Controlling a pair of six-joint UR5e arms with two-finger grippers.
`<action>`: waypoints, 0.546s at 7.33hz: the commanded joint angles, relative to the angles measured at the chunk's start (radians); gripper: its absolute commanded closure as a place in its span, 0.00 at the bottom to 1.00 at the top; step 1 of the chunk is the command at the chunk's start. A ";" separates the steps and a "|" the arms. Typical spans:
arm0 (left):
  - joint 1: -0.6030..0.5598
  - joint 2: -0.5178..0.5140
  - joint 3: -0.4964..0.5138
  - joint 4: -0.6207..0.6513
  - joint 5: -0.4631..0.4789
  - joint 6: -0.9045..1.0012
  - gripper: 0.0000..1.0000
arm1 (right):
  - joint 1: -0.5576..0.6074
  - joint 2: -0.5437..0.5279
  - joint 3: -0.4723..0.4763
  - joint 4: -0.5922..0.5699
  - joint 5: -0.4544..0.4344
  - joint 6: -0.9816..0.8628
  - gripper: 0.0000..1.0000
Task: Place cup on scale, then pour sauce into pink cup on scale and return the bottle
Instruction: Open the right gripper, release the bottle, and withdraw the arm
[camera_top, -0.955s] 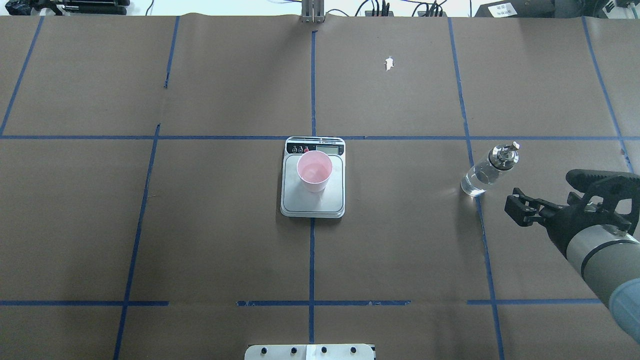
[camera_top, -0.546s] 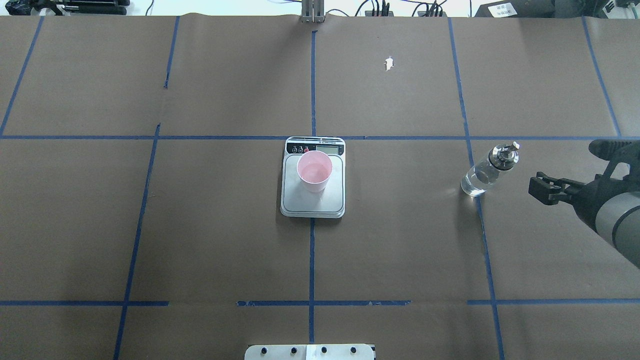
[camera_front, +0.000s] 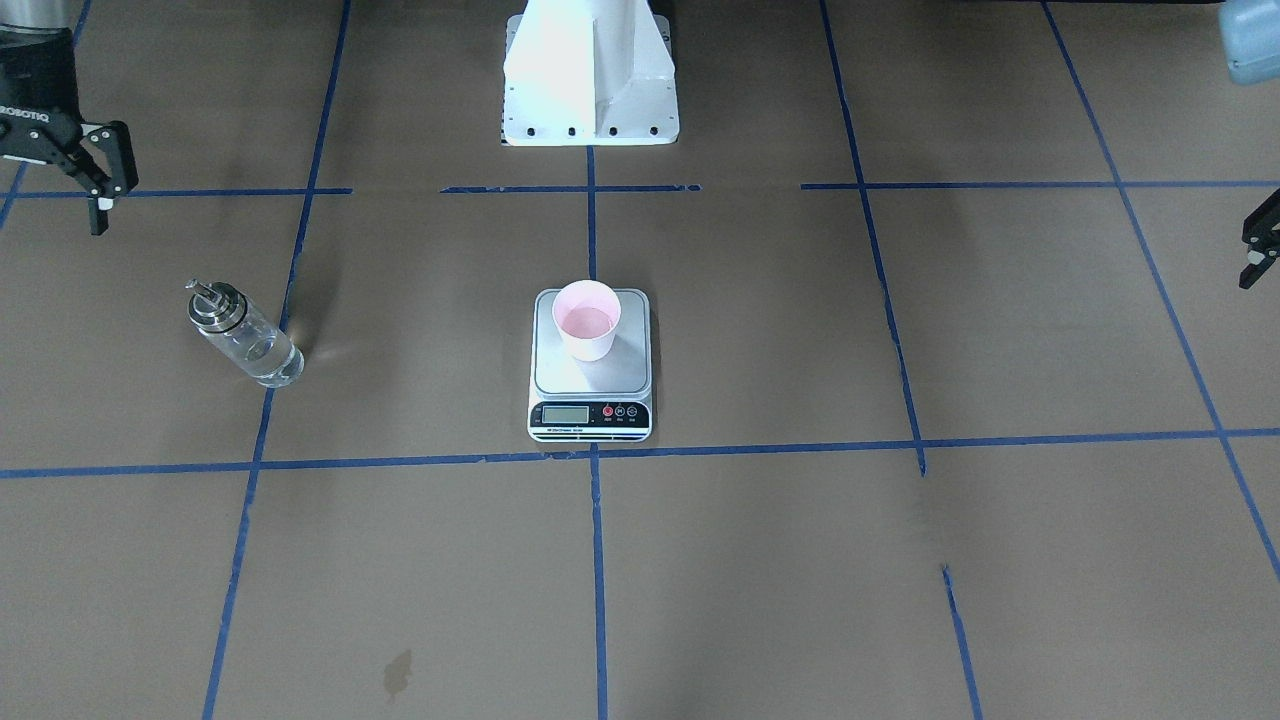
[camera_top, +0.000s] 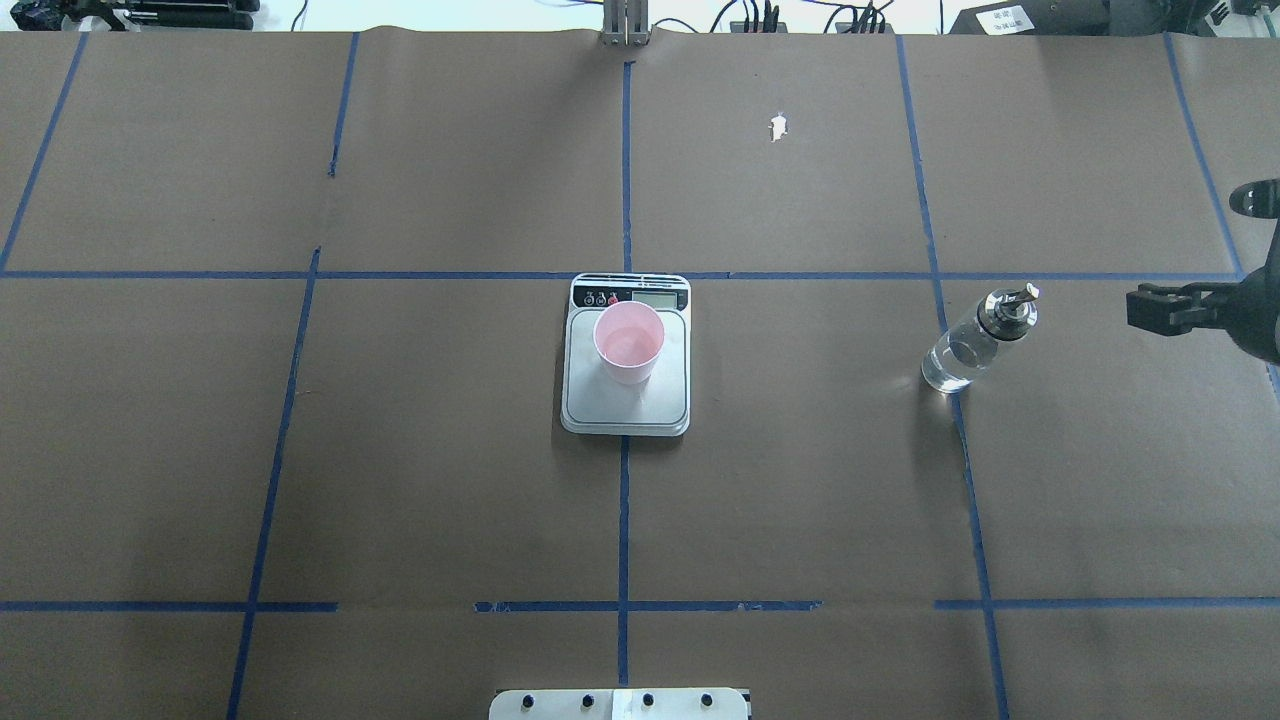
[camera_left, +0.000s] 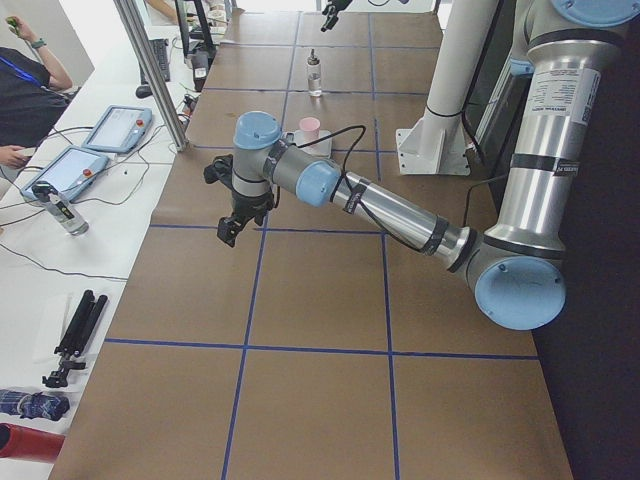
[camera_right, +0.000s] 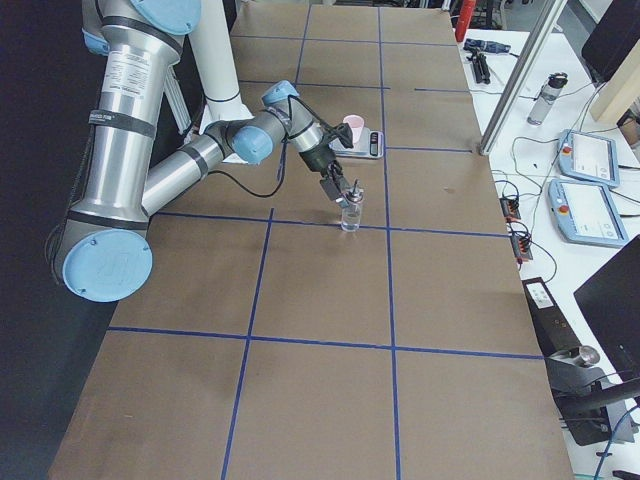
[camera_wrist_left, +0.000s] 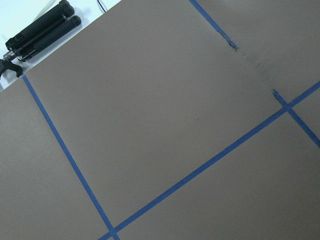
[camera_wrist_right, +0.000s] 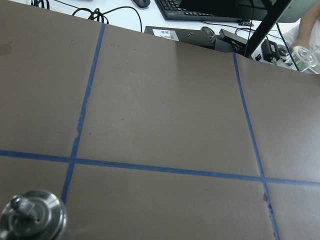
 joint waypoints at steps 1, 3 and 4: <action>0.000 0.004 0.000 -0.002 -0.001 0.003 0.00 | 0.288 0.089 -0.158 0.000 0.256 -0.322 0.00; -0.008 0.010 0.009 -0.002 0.002 0.013 0.00 | 0.483 0.144 -0.311 0.004 0.518 -0.540 0.00; -0.017 0.010 0.015 -0.002 0.003 0.015 0.00 | 0.573 0.164 -0.405 0.001 0.664 -0.670 0.00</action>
